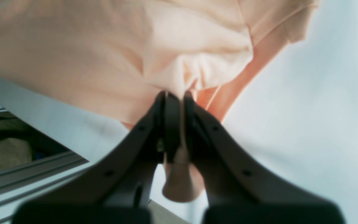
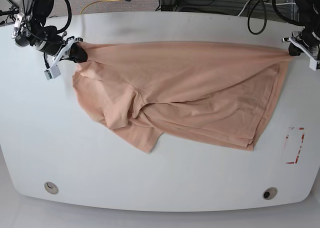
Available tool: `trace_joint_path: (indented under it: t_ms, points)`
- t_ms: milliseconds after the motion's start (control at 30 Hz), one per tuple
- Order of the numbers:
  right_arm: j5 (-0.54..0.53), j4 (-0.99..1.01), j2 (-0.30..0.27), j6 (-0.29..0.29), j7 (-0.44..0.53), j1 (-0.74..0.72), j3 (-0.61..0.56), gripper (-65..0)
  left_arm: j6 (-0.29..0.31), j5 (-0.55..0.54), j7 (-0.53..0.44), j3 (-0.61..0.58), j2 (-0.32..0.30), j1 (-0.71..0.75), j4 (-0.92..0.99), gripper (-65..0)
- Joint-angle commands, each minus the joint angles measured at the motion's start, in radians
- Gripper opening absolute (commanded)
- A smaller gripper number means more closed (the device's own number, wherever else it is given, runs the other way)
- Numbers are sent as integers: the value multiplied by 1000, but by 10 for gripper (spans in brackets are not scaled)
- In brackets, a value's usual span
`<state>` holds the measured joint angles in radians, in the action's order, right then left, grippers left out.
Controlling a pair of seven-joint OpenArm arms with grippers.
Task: Fold the T-shirt properly
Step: 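Swing the held shirt back and lay it across the table, then move the left gripper along the shirt side and regrasp it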
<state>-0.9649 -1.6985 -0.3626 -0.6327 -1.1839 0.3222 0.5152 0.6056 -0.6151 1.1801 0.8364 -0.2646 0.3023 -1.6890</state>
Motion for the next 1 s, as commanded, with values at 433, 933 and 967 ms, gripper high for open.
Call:
trace_joint_path:
  t_ms: [433,933,967]
  points:
    - [-16,-13,-17,1,17,15,4,-648,0,-18,-2,-116,-77,-19,-15,-575]
    - [-16,-16,10,3,17,15,10,-648,0,-55,33,-125,-132,-114,-24,-233]
    - [-16,-16,10,3,17,15,10,-648,0,-68,47,-125,-141,-125,-23,-231]
